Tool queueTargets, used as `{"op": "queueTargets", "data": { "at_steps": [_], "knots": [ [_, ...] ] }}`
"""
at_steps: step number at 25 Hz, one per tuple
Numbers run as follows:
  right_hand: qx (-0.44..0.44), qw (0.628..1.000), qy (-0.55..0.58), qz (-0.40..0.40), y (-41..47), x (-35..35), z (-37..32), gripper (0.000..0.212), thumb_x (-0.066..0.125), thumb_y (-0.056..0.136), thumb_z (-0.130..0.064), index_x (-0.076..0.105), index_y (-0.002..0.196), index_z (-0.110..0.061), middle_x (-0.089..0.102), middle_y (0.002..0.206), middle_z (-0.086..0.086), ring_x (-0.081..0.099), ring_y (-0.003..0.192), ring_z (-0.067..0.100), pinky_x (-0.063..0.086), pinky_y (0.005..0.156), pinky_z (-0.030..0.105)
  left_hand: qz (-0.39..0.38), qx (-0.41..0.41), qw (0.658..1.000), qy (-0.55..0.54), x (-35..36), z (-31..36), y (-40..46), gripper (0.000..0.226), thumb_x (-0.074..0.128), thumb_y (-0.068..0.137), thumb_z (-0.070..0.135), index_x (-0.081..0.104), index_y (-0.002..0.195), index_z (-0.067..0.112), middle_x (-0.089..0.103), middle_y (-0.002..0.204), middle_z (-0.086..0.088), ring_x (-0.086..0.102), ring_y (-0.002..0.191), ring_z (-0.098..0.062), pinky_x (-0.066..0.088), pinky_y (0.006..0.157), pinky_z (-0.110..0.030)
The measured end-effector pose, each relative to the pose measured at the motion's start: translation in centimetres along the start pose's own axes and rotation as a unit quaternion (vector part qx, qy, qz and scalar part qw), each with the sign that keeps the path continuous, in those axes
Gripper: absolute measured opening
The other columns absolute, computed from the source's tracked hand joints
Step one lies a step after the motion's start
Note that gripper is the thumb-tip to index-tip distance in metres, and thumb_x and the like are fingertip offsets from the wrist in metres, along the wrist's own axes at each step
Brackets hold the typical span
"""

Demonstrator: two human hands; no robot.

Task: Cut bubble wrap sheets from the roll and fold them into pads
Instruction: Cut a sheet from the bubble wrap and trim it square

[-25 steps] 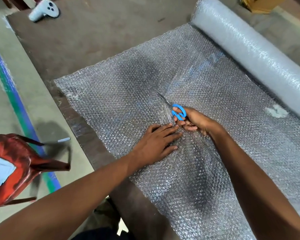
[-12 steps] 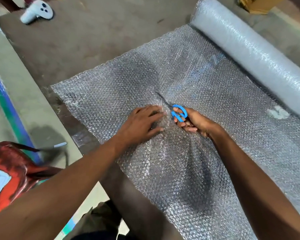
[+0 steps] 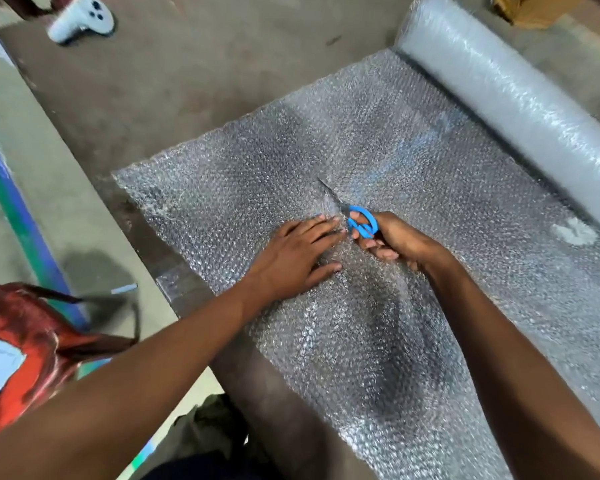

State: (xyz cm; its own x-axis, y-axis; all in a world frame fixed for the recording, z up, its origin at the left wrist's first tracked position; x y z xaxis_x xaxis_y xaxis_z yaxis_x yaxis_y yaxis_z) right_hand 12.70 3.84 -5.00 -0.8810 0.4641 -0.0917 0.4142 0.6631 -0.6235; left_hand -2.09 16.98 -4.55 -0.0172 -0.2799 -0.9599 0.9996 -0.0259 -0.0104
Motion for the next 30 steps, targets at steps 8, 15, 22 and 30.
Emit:
{"op": "queueTargets", "data": {
  "at_steps": [8, 15, 22, 30],
  "knots": [
    [-0.003, 0.999, 0.009, -0.041, 1.2, 0.2, -1.4, 0.047, 0.049, 0.108, -0.053, 0.065, 0.099, -0.011, 0.048, 0.065, -0.002, 0.028, 0.039, 0.010, 0.021, 0.032, 0.023, -0.015, -0.002, 1.000, -0.015, 0.0, -0.1, -0.3, 0.068, 0.022, 0.105, 0.074, 0.022, 0.164, 0.040, 0.018, 0.173, 0.010, 0.016, 0.160, -0.016, 0.013, 0.129, -0.050],
    [-0.007, 1.000, 0.006, -0.024, 2.6, 0.4, -2.8, 0.049, 0.054, 0.105, -0.058, 0.068, 0.101, -0.011, 0.049, 0.066, -0.001, 0.027, 0.039, 0.009, 0.019, 0.033, 0.021, -0.035, -0.013, 0.997, -0.067, -0.1, -0.5, 0.1, 0.070, 0.041, 0.102, 0.074, 0.028, 0.162, 0.041, 0.019, 0.173, 0.013, 0.015, 0.160, -0.015, 0.011, 0.129, -0.052],
    [0.006, 1.000, 0.007, -0.030, 3.8, 0.7, -4.1, 0.048, 0.050, 0.107, -0.057, 0.066, 0.102, -0.012, 0.051, 0.066, -0.002, 0.029, 0.040, 0.009, 0.021, 0.032, 0.022, -0.077, -0.012, 0.985, -0.151, -1.1, -1.4, 0.2, 0.087, 0.062, 0.095, 0.064, 0.022, 0.165, 0.033, 0.017, 0.174, 0.008, 0.012, 0.160, -0.018, 0.001, 0.129, -0.050],
    [0.003, 1.000, 0.003, -0.030, 5.5, 1.4, -5.9, 0.046, 0.049, 0.108, -0.055, 0.066, 0.097, -0.014, 0.050, 0.067, -0.002, 0.028, 0.041, 0.009, 0.020, 0.033, 0.022, -0.087, 0.025, 0.993, -0.079, -0.8, -1.5, 0.0, 0.091, 0.051, 0.096, 0.074, 0.017, 0.167, 0.028, 0.011, 0.175, 0.004, 0.009, 0.161, -0.020, -0.003, 0.126, -0.042]
  ]
}}
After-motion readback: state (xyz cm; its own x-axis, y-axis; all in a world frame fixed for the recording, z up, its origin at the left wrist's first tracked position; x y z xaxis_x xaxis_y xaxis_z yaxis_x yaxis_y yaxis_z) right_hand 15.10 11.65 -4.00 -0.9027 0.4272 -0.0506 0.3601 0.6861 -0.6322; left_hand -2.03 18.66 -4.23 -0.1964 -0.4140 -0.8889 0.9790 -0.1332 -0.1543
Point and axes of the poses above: each hand's wrist, its own y-axis towards the middle knuckle, its own x-axis out of the palm, z = x × y, the point moved 6 cm from there along y, towards the middle knuckle
